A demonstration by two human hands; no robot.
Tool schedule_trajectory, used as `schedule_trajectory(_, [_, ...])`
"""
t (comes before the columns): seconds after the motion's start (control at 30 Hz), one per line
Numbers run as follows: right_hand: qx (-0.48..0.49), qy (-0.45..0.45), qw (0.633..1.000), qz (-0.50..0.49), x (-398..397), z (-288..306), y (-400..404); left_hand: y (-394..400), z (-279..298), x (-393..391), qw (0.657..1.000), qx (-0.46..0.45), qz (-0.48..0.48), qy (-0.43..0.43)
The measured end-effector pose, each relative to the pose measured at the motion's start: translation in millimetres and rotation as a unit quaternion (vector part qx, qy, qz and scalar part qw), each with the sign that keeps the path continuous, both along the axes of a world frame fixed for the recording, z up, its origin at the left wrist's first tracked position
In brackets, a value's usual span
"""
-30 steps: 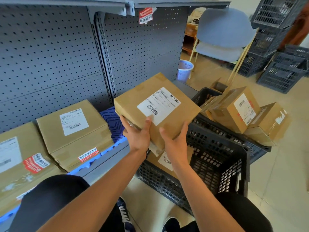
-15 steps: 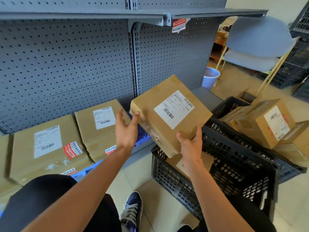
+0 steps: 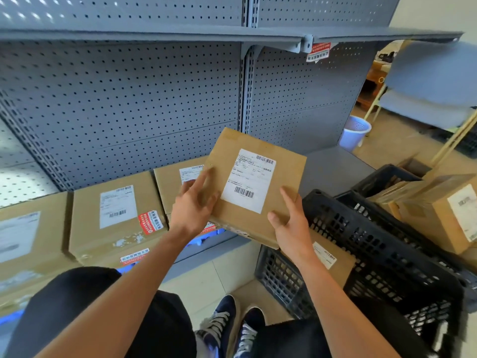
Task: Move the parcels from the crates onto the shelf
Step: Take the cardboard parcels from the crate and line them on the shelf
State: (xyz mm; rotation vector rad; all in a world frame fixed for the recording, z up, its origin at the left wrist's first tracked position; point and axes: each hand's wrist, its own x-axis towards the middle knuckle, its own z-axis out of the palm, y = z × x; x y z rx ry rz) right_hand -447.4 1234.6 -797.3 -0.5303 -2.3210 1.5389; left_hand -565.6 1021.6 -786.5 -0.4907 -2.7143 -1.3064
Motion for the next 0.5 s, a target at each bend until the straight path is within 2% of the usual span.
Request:
schedule_trajectory(0.2, [0.058,-0.023,0.997,0.055,-41,-2,-37,-41,-10,-6,0.996,-0.045,0.077,0.005])
schedule_trajectory(0.5, [0.079,-0.058,0.989,0.111,-77,0,-83,-100,-19,0,0.991,-0.075,0.108,-0.036])
